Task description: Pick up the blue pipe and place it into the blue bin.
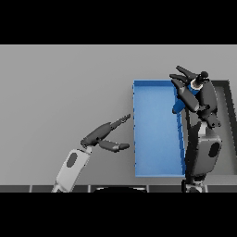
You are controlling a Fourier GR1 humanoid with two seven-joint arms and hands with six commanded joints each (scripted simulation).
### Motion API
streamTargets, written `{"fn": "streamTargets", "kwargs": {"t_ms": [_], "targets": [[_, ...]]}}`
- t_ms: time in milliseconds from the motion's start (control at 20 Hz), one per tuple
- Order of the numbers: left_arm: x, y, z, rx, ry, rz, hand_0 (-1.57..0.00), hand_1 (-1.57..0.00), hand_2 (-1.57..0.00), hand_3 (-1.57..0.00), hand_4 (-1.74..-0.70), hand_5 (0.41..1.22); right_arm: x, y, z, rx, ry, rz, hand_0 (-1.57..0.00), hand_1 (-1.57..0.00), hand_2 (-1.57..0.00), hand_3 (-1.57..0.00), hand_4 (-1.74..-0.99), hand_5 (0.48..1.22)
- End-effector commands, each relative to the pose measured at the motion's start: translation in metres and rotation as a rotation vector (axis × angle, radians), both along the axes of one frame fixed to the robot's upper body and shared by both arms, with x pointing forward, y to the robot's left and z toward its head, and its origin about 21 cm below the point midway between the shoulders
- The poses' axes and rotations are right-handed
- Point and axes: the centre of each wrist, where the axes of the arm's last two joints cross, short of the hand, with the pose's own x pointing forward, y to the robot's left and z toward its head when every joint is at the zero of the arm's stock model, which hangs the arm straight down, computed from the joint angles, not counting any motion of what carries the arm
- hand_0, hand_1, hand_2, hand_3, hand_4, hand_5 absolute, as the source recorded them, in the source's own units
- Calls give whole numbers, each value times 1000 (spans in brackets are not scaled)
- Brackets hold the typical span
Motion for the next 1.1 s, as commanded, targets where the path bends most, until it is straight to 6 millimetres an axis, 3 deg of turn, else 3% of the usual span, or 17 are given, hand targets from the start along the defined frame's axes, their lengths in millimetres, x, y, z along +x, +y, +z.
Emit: {"fn": "streamTargets", "kwargs": {"t_ms": [0,200,450,700,800,900,950,1000,1050], "targets": [[1,2,0,1,-5,3,1,1,1,1,-943,465,1,-5,-11,-1,46,-32,-1571,-1571,-1571,-1571,-1499,1221],[1,2,-5,2,-9,3,1,1,1,1,-935,460,-4,-18,-51,-14,204,-125,-1571,-1571,-1571,-1571,-1500,1221],[3,1,-4,1,-37,16,1,1,1,1,-928,465,-21,-20,-106,15,407,-246,-1571,-1571,-1571,-1571,-1500,1221],[2,-3,-5,13,-40,18,1,1,1,1,-923,476,-31,-21,-141,64,588,-293,-1571,-1571,-1571,-1571,-1497,1221],[3,-4,-4,9,-49,17,1,1,1,1,-922,480,-36,-23,-148,75,655,-290,-1571,-1571,-1571,-1005,-1585,1221],[6,2,-3,14,-48,26,1,1,1,1,-920,484,-35,-21,-149,90,711,-302,-1571,-1571,-1571,-643,-1641,1221],[4,0,-4,10,-50,20,1,1,1,1,-919,486,-35,-20,-148,100,723,-308,-1571,-1571,-1571,-514,-1661,1221],[5,-1,-3,13,-55,21,1,1,1,1,-918,489,-35,-16,-148,120,752,-307,-1571,-1571,-1571,-411,-1677,1171],[4,1,-2,9,-57,17,1,1,1,1,-920,491,-34,-15,-149,136,770,-328,-1571,-1571,-1518,-455,-1626,1161]]}}
